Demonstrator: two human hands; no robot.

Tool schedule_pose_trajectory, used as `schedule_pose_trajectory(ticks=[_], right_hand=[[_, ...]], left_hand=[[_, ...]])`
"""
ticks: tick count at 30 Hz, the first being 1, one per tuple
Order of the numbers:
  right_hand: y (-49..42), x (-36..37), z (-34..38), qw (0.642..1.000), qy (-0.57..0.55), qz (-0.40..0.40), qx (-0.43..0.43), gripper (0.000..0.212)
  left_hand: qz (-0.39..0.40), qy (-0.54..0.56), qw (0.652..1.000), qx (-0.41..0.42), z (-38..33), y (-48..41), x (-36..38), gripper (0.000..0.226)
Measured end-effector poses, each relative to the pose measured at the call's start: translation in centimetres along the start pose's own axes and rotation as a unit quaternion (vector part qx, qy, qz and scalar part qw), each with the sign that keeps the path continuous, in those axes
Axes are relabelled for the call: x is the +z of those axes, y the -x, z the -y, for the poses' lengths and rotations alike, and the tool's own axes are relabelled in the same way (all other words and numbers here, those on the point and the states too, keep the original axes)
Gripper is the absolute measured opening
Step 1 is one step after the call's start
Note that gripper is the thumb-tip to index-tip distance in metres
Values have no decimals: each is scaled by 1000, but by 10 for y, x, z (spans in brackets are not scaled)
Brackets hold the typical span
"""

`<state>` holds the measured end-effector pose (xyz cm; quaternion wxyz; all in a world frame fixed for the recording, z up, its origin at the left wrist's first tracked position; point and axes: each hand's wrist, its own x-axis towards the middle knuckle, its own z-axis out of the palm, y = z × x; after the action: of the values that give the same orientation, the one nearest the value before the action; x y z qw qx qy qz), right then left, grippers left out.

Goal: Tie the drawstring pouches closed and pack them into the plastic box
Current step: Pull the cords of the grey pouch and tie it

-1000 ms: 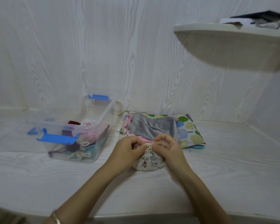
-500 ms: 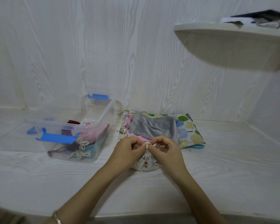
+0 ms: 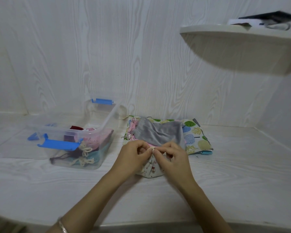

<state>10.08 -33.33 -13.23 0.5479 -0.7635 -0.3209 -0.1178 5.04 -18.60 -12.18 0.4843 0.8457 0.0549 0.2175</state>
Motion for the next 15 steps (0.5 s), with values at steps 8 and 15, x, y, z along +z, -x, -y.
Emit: schedule_pose_trajectory(ticks=[8,15], right_hand=[[1,-6,-7,998,46,-33,-17,7],[8,-8,-14,991,110,-25,-71,3]], left_hand=[[-3,-19,1000,14,4,-2,-9,10],[-82,51,995,-34,9,5,-8,12]])
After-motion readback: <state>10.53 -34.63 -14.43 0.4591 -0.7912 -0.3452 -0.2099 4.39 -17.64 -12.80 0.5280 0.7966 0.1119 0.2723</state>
